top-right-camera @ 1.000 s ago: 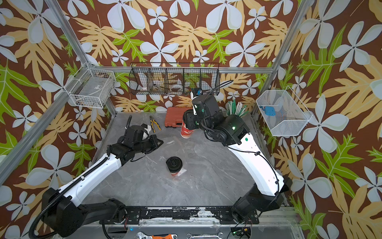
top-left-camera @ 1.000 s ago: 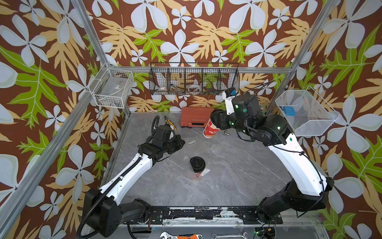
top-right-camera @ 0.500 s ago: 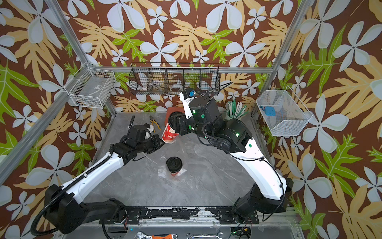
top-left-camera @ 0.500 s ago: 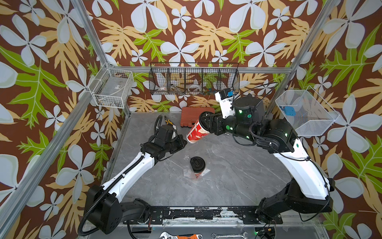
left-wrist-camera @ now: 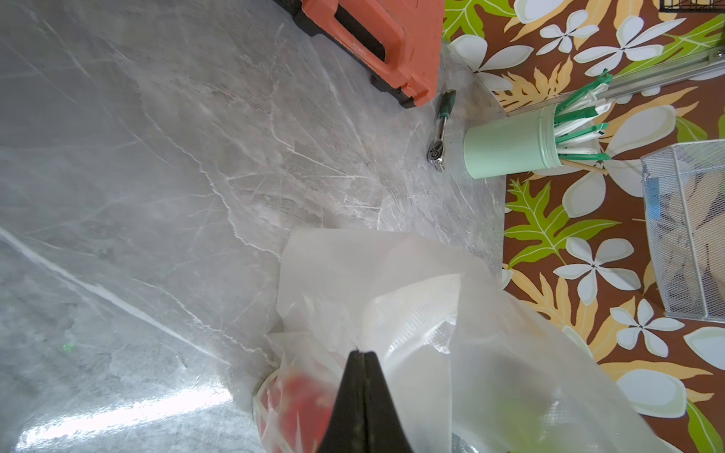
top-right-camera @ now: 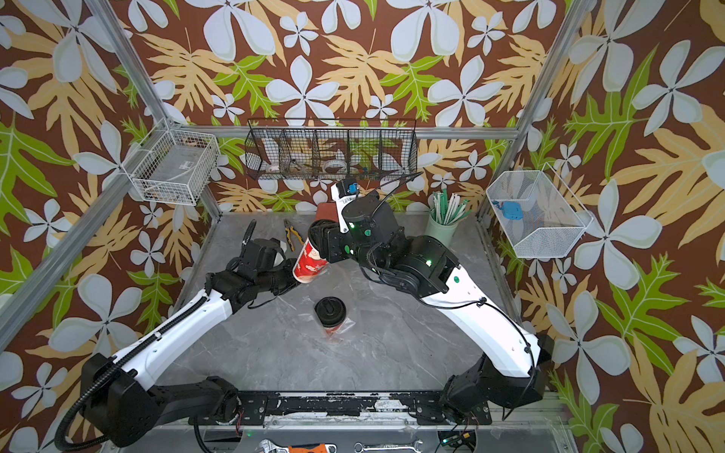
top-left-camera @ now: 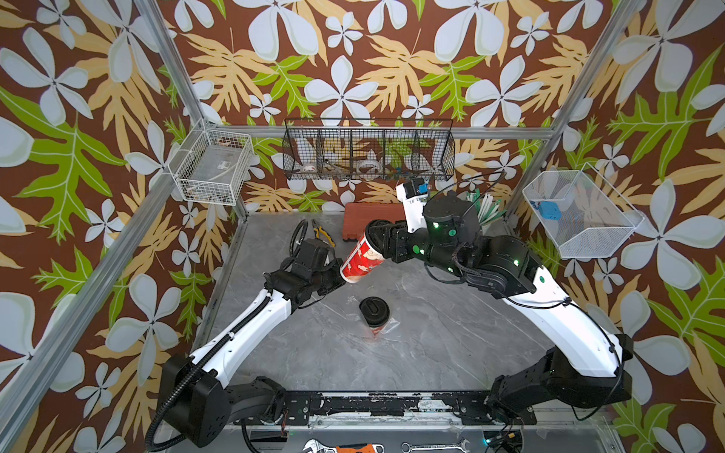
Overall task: Pack milk tea into plastic carrier bags
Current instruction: Place the milk tea cup in the plastic carrier bag.
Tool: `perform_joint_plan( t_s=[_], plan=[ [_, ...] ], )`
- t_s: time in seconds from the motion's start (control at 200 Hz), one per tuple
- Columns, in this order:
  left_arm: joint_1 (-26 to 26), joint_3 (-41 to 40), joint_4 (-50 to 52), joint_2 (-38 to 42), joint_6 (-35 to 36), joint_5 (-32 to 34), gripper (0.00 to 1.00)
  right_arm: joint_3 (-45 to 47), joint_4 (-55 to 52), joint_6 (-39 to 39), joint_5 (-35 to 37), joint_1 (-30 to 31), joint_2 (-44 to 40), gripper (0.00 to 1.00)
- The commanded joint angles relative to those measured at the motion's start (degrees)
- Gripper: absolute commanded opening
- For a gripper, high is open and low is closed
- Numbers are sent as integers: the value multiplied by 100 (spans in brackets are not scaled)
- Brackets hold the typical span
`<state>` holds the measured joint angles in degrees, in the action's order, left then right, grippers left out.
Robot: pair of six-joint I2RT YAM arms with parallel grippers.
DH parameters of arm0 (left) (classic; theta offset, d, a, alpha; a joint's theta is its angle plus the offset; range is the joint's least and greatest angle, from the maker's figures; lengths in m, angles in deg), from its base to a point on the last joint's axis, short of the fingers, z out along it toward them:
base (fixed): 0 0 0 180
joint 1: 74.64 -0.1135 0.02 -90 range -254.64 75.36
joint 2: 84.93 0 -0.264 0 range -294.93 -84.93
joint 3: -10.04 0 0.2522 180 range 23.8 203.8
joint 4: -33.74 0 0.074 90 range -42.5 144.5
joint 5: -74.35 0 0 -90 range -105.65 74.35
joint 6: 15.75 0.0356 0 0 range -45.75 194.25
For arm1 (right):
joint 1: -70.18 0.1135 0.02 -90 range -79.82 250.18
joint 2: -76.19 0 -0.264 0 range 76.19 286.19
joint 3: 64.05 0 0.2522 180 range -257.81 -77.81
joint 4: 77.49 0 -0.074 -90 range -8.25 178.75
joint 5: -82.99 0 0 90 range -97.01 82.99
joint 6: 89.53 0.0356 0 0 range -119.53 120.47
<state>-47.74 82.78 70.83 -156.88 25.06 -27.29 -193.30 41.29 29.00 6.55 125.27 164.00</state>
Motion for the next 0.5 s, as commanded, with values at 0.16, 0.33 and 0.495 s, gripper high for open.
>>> perform_joint_plan(
  t_s=[0.16, 0.33, 0.495],
  plan=[
    [22, 66, -523, 60, 67, -243, 0, -31, -782, -173, 533, -7, -150, 60],
    [21, 80, -527, 33, 50, -257, 0, 16, -792, -173, 542, -7, -218, 60],
    [27, 137, -523, 65, 23, -278, 0, 225, -725, -208, 507, -7, -90, 60]
  ],
)
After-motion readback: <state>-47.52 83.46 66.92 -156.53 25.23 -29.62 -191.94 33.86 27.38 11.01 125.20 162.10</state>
